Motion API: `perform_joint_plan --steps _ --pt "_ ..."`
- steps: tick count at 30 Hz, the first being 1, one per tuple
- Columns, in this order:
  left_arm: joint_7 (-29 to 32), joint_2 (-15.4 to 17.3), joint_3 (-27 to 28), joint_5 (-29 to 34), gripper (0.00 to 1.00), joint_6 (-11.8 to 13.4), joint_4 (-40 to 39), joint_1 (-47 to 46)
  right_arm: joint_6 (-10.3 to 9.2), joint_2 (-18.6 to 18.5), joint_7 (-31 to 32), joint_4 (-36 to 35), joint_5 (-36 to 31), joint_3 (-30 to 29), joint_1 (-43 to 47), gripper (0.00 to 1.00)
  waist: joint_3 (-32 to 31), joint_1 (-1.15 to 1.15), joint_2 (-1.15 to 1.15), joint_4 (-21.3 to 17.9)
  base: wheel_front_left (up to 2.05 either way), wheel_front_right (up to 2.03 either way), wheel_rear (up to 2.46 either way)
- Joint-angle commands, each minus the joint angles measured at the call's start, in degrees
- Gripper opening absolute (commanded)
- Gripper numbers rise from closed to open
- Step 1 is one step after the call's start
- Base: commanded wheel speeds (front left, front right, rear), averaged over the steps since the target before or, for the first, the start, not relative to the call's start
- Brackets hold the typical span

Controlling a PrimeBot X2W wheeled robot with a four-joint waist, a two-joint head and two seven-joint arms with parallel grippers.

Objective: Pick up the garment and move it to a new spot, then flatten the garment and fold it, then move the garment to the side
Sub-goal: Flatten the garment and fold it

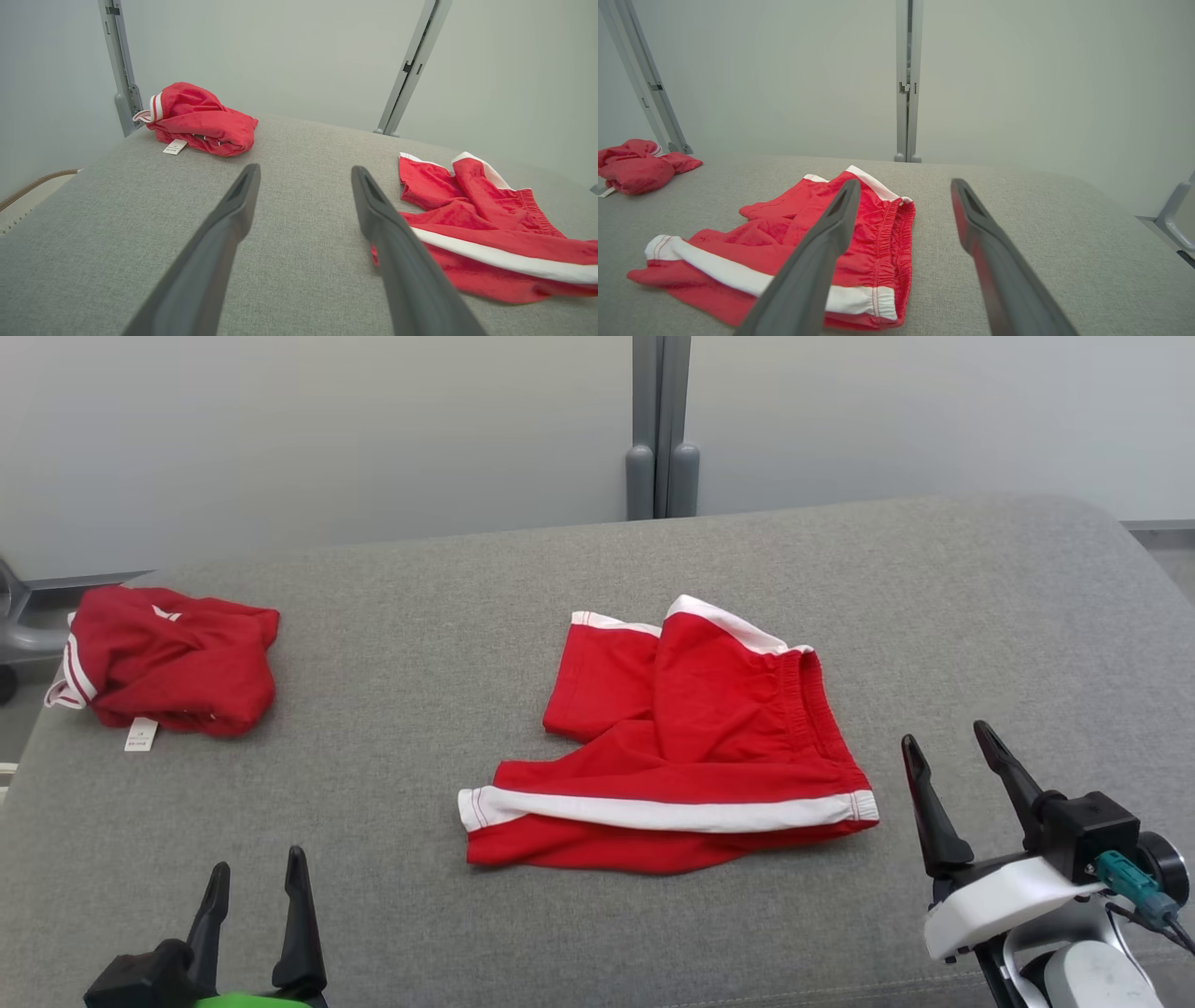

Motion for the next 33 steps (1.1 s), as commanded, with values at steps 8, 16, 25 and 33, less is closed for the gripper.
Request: perform_joint_plan --steps 8,16,25,33 --pt "-0.2 -1.5 2.4 1.3 1.0 -1.4 -0.5 3.7 -0.04 3.9 0.5 -2.4 -1.5 -3.8 3.8 1.0 -1.3 0.0 0.0 0.7 0.0 0.0 0.0" --pt "-0.2 -2.5 2.8 2.0 1.0 -3.0 0.9 3.3 -0.04 4.9 1.9 -1.7 -1.2 -3.3 3.7 1.0 -0.8 0.0 0.0 0.2 0.0 0.0 0.0" --pt "-0.2 -3.2 2.7 2.7 1.0 -4.1 2.1 2.1 -0.04 4.9 2.7 -0.9 -0.7 -3.2 3.1 1.0 -0.4 0.0 0.0 0.2 0.0 0.0 0.0" --pt "0.2 -3.2 1.9 3.0 1.0 -4.7 3.5 0.9 -0.04 3.2 5.6 1.5 -1.6 -2.0 2.3 1.0 0.2 0.0 0.0 0.3 0.0 0.0 0.0"
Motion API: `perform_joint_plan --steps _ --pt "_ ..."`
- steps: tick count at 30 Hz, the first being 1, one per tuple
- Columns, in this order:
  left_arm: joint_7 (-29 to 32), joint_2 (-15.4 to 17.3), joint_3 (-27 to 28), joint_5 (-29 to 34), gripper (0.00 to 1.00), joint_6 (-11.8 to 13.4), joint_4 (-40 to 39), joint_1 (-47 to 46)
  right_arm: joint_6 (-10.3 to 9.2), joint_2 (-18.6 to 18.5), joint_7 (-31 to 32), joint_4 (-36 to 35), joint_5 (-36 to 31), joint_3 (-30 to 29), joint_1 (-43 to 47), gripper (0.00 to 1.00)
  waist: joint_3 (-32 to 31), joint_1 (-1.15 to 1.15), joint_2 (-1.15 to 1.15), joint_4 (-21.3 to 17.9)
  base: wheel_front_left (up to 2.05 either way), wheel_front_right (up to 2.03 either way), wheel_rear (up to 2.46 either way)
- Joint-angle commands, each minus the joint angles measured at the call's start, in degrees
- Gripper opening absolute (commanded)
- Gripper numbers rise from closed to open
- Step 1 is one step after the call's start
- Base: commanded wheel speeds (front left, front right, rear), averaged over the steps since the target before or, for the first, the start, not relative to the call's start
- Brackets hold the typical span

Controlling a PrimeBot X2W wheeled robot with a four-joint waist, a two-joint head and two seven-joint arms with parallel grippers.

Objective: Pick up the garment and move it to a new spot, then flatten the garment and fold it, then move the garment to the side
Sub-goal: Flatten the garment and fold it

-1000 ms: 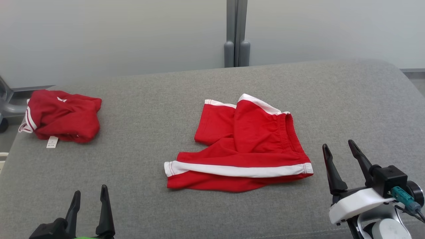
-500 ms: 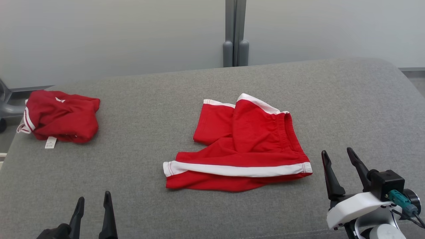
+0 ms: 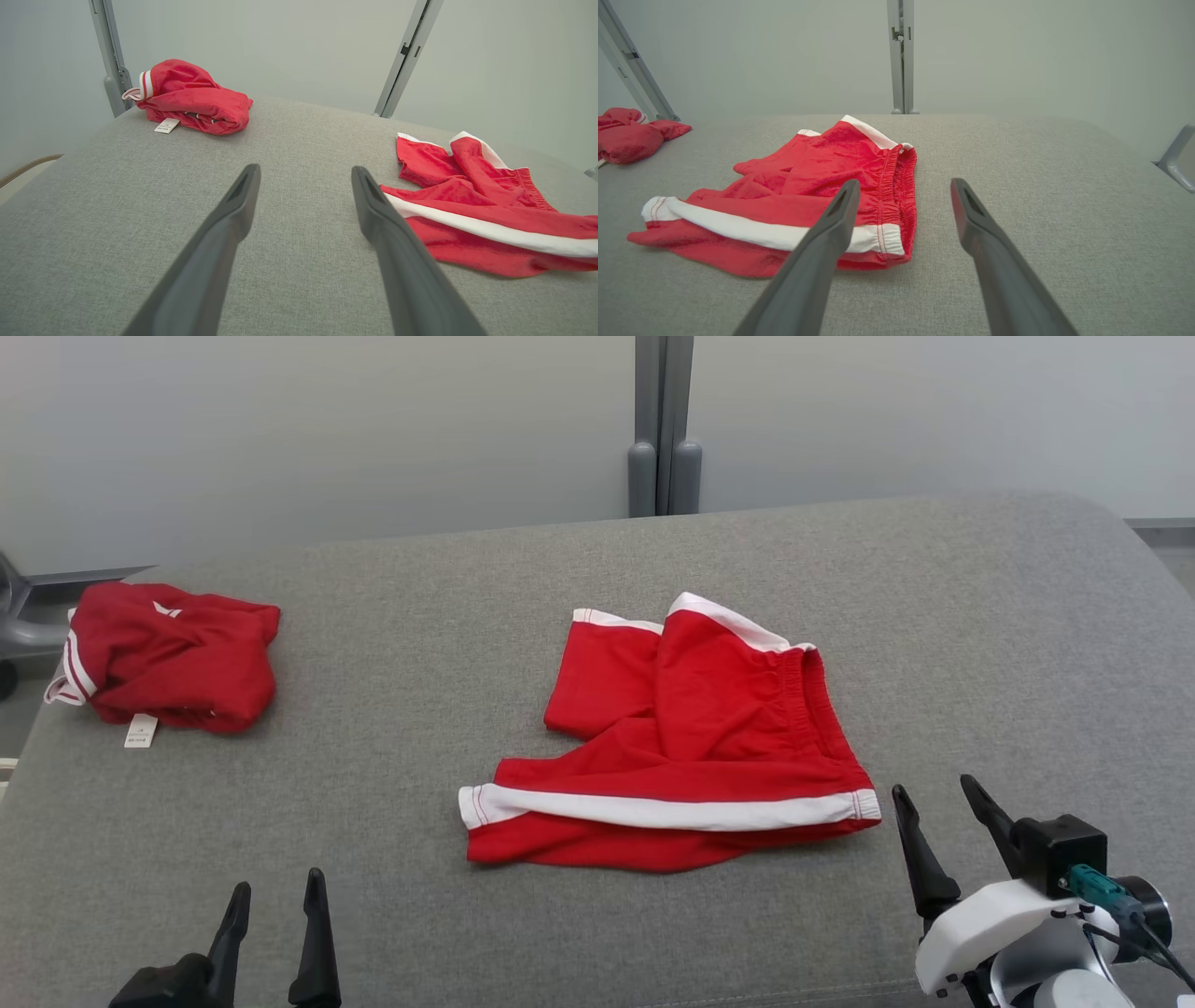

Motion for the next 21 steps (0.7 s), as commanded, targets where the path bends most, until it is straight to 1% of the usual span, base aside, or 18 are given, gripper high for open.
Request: perform_joint_plan --steps 1,9,15,21 --pt "0.2 -0.2 -0.1 0.6 1.0 -0.3 0.2 -1.1 -0.04 -0.9 0.8 0.9 -0.5 0.4 -1.0 1.0 0.3 0.0 0.0 0.0 0.0 0.0 0.0" --pt "1.3 -0.8 -2.0 1.0 1.0 -0.9 1.0 -3.0 -0.04 -3.8 3.3 8.7 1.8 3.0 -5.2 1.0 2.0 0.0 0.0 1.4 0.0 0.0 0.0" --pt "1.7 -1.2 -3.3 1.8 1.0 -0.6 0.6 -4.0 -0.04 -5.4 2.6 15.8 4.1 5.7 -9.2 1.0 3.5 0.0 0.0 3.7 0.0 0.0 0.0" --pt "2.3 -1.0 -3.9 2.1 1.0 -0.1 0.0 -4.3 -0.04 -6.6 1.9 21.3 6.8 9.9 -12.5 1.0 4.3 0.0 0.0 5.2 0.0 0.0 0.0"
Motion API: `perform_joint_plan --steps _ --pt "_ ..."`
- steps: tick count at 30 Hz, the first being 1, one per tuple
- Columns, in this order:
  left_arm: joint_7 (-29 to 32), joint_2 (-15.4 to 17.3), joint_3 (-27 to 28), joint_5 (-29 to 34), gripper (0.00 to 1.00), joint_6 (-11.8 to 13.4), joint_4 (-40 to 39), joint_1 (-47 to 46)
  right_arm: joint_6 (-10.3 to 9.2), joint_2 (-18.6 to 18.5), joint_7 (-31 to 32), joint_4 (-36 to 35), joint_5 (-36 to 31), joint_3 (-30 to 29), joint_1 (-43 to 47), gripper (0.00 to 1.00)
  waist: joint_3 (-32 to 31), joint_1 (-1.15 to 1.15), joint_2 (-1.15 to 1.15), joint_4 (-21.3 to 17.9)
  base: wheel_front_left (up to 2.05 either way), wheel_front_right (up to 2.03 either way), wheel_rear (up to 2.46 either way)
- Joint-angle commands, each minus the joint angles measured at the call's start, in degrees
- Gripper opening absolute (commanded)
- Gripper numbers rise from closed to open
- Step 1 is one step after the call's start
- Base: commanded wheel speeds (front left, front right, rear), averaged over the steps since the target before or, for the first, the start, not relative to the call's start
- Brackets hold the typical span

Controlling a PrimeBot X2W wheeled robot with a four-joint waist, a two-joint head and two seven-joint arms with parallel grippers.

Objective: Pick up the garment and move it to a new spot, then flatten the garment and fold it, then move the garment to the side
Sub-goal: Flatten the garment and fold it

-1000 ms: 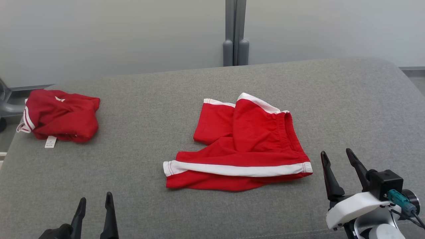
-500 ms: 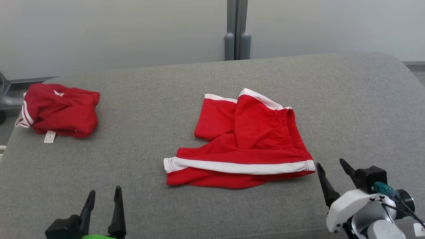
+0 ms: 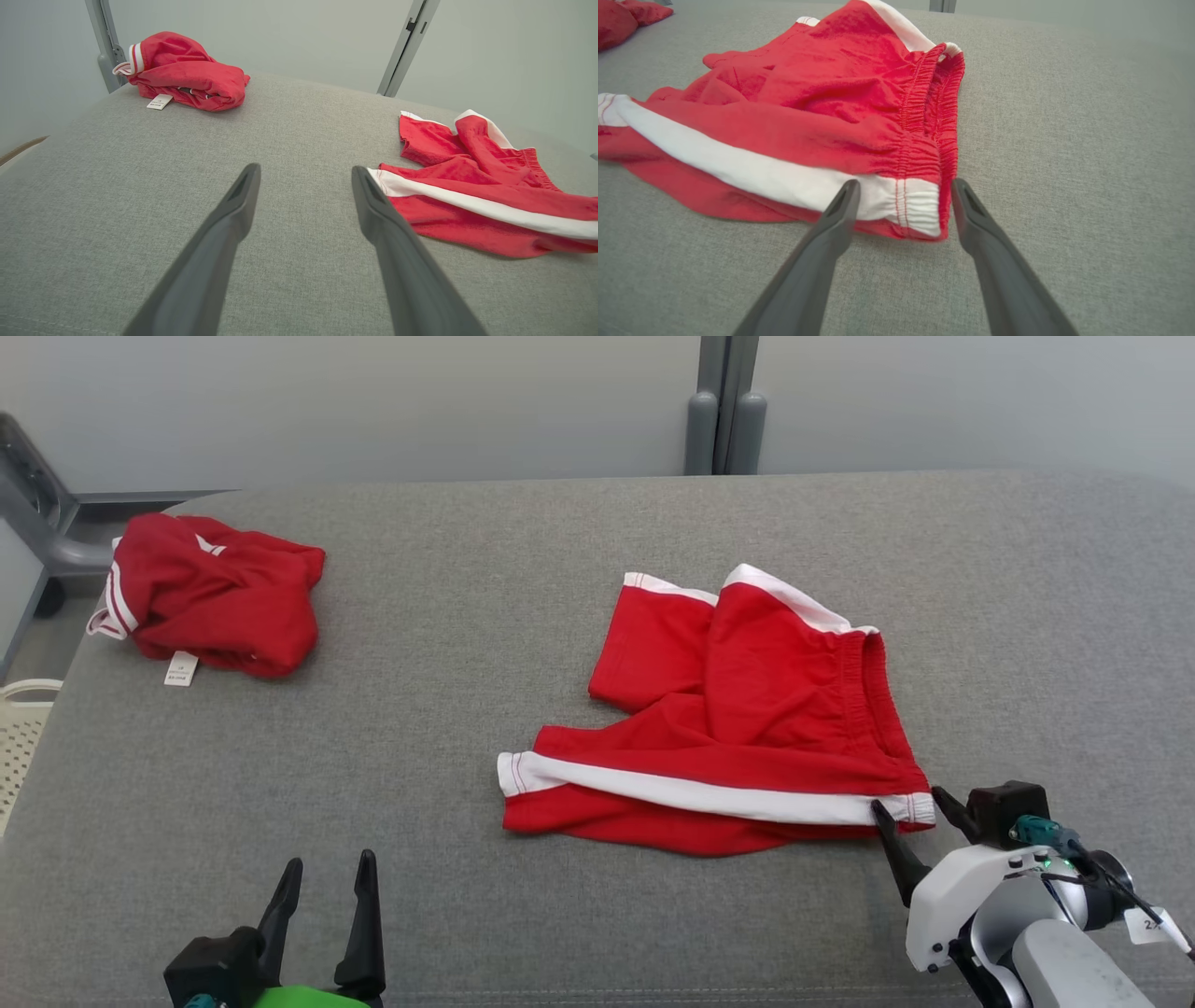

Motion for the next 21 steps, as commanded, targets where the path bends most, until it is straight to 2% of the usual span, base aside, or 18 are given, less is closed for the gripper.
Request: perform_joint_plan --steps 1,2,4,6,9,10,15,21 --pt "0.2 0.2 0.0 0.2 1.0 0.4 -0.2 -1.0 -0.04 -0.3 -0.2 1.2 1.1 0.7 -1.0 1.0 0.4 0.0 0.0 0.8 0.0 0.0 0.0" --pt "0.2 0.2 -0.1 0.2 1.0 0.4 -0.3 -1.0 -0.04 -0.5 -0.1 1.9 1.5 1.2 -1.4 1.0 0.4 0.0 0.0 0.9 0.0 0.0 0.0" --pt "0.3 0.1 -0.3 0.3 1.0 0.5 -0.4 -0.9 -0.04 -0.8 -0.1 3.2 2.4 2.2 -2.0 0.79 0.4 0.0 0.0 1.1 0.0 0.0 0.0" --pt "0.4 0.1 -0.5 0.3 1.0 0.7 -0.4 -0.9 -0.04 -1.0 0.3 4.3 3.5 3.5 -2.4 0.46 0.2 0.0 0.0 1.3 0.0 0.0 0.0" --pt "0.8 0.0 -0.7 0.4 1.0 0.9 -0.5 -0.6 -0.04 -1.5 0.4 5.5 4.7 5.0 -3.2 0.22 0.0 0.0 0.0 1.3 0.0 0.0 0.0" --pt "0.9 0.0 -0.9 0.3 1.0 0.8 -0.6 -0.6 -0.04 -1.6 0.3 5.8 5.0 5.5 -3.4 0.0 0.0 0.0 0.0 1.3 0.0 0.0 0.0" --pt "3.0 -0.3 -2.8 -0.1 1.0 -0.7 0.3 -1.9 -0.04 -2.3 -0.4 6.5 6.6 7.2 -4.5 0.0 -0.1 0.0 0.0 0.8 0.0 0.0 0.0" --pt "8.0 -3.1 -5.7 -3.4 1.0 -5.8 5.4 -7.6 -0.04 -3.5 -0.8 6.8 7.6 9.0 -5.8 0.0 0.1 0.0 0.0 -0.4 0.0 0.0 0.0"
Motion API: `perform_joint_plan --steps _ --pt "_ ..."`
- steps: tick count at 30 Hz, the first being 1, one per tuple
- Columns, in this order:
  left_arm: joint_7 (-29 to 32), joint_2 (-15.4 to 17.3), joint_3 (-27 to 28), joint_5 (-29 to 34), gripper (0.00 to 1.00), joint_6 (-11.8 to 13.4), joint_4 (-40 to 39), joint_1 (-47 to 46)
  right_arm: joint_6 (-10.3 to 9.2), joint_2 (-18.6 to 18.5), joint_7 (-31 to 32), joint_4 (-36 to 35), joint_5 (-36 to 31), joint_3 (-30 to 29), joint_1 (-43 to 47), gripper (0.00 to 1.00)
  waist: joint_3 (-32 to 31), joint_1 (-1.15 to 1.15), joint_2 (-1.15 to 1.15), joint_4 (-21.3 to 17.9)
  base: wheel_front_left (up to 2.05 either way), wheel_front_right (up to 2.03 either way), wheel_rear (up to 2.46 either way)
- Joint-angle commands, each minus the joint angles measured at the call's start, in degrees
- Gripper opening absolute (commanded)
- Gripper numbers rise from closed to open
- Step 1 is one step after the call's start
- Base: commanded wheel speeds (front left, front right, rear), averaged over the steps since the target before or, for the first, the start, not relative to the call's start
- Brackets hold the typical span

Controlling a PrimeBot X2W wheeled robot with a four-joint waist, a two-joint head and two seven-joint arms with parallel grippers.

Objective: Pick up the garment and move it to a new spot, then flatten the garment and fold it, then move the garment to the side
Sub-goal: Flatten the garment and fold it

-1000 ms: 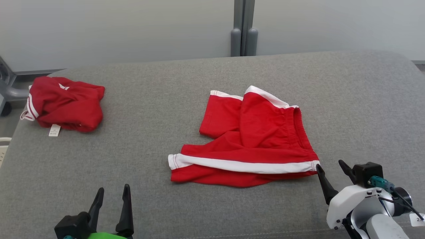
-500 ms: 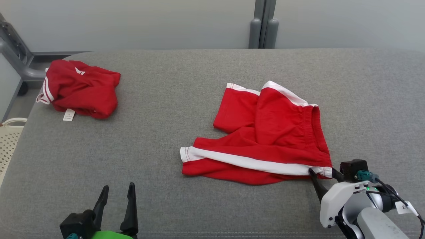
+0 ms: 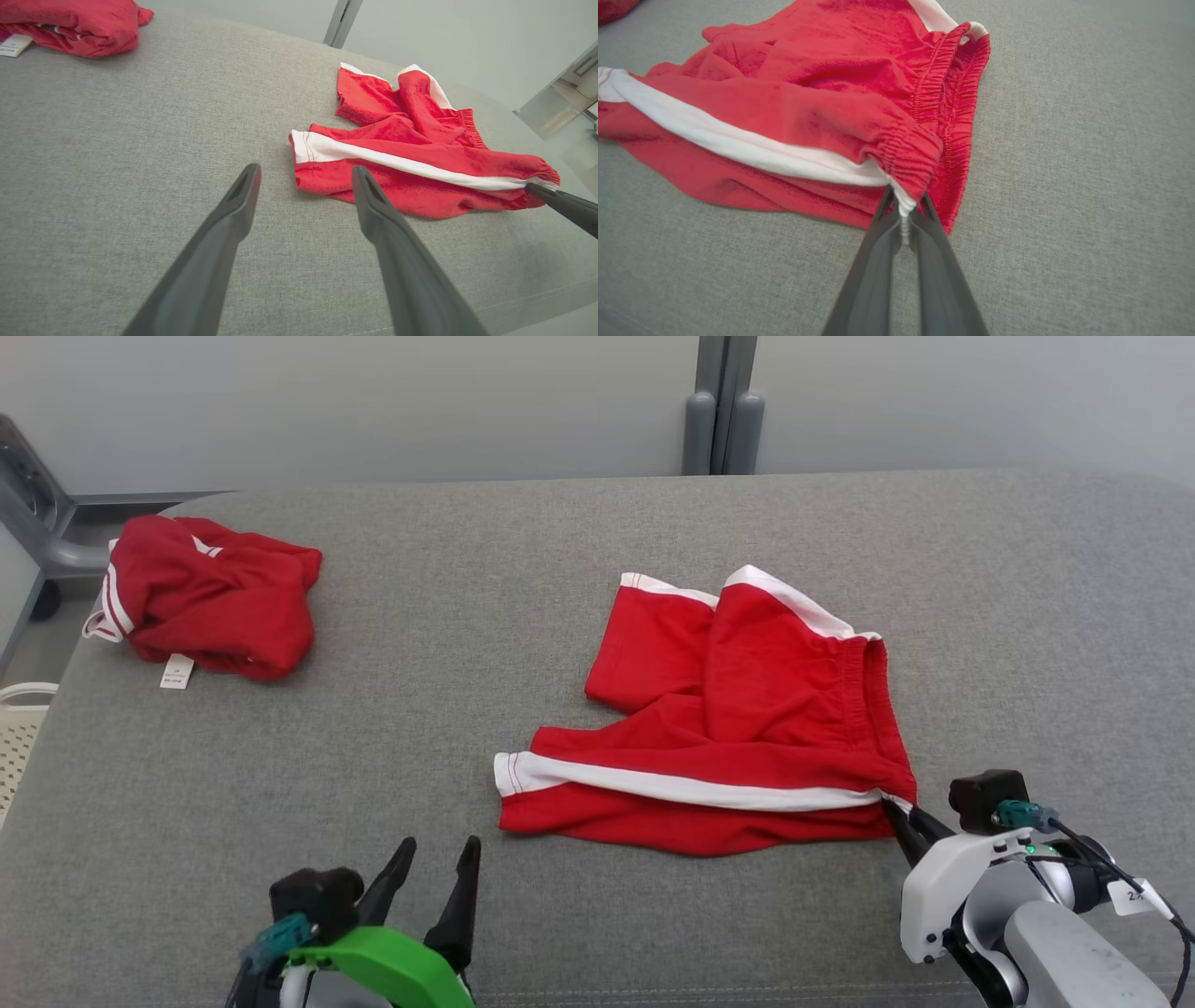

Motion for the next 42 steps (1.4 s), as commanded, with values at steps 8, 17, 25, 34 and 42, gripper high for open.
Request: perform_joint_plan --steps 8,17,25,34,42 --pt "6.2 -5.5 -0.3 -6.4 1.0 -5.6 13.5 -11.2 -0.04 -0.9 -0.8 0.9 1.3 2.6 -3.0 0.0 1.9 0.0 0.0 -2.4 0.0 0.0 0.0" --pt "8.2 -8.8 1.2 -9.6 1.0 -8.0 26.1 -20.3 -0.04 -0.6 -2.1 2.4 2.4 5.5 -6.3 0.0 4.7 0.0 0.0 -4.3 0.0 0.0 0.0" --pt "7.8 -10.3 1.6 -9.9 1.0 -7.6 33.4 -25.0 -0.04 -0.4 -3.5 4.0 3.1 6.7 -8.3 0.0 6.3 0.0 0.0 -5.2 0.0 0.0 0.0" --pt "7.8 -11.1 1.1 -10.4 0.46 -9.5 36.3 -27.2 -0.04 0.0 -5.0 5.8 4.0 7.7 -9.7 0.0 6.8 0.0 0.0 -5.6 0.0 0.0 0.0" --pt "8.0 -11.8 0.6 -10.9 0.0 -10.4 38.7 -28.2 -0.04 0.2 -6.0 7.1 4.5 8.9 -10.8 0.0 6.8 0.0 0.0 -5.8 0.0 0.0 0.0"
